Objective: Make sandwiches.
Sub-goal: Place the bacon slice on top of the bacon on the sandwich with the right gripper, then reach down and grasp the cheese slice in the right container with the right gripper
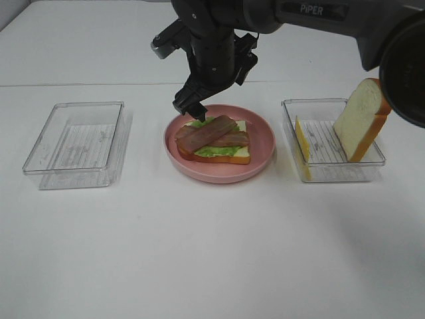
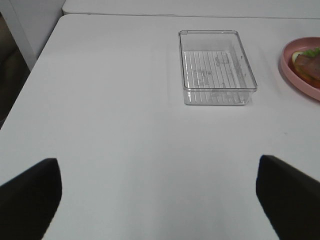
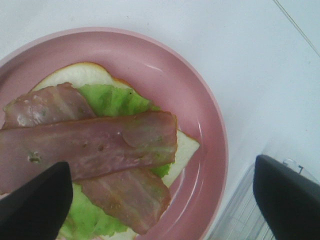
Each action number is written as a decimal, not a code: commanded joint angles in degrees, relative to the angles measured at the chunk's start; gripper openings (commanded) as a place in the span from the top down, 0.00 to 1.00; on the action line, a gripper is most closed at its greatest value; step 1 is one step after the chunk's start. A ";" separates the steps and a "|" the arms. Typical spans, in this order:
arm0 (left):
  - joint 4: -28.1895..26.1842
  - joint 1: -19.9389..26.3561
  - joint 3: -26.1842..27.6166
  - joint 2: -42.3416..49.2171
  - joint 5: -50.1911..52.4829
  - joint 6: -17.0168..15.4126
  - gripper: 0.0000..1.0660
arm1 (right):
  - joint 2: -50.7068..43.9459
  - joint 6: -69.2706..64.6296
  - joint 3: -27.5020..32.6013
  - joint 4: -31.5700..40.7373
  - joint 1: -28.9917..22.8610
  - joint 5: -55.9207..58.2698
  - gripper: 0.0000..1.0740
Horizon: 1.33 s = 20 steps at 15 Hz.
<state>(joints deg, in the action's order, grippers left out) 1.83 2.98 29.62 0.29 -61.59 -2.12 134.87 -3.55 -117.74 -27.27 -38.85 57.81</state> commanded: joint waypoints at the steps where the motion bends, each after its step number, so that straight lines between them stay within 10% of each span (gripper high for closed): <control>1: -0.46 0.06 -0.06 0.92 0.23 0.17 0.06 | -0.23 0.11 -0.17 0.06 0.23 2.46 0.09; 13: -0.46 0.06 -0.06 0.92 0.23 0.17 0.06 | -18.16 0.34 0.40 15.18 15.81 18.68 0.09; 20: -0.46 0.06 -0.06 0.92 0.23 0.17 0.06 | -19.94 0.57 13.98 19.42 19.60 14.55 0.10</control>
<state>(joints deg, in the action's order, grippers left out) 1.83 2.98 29.62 0.29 -61.59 -2.12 114.31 -3.55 -105.48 -8.25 -19.37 69.56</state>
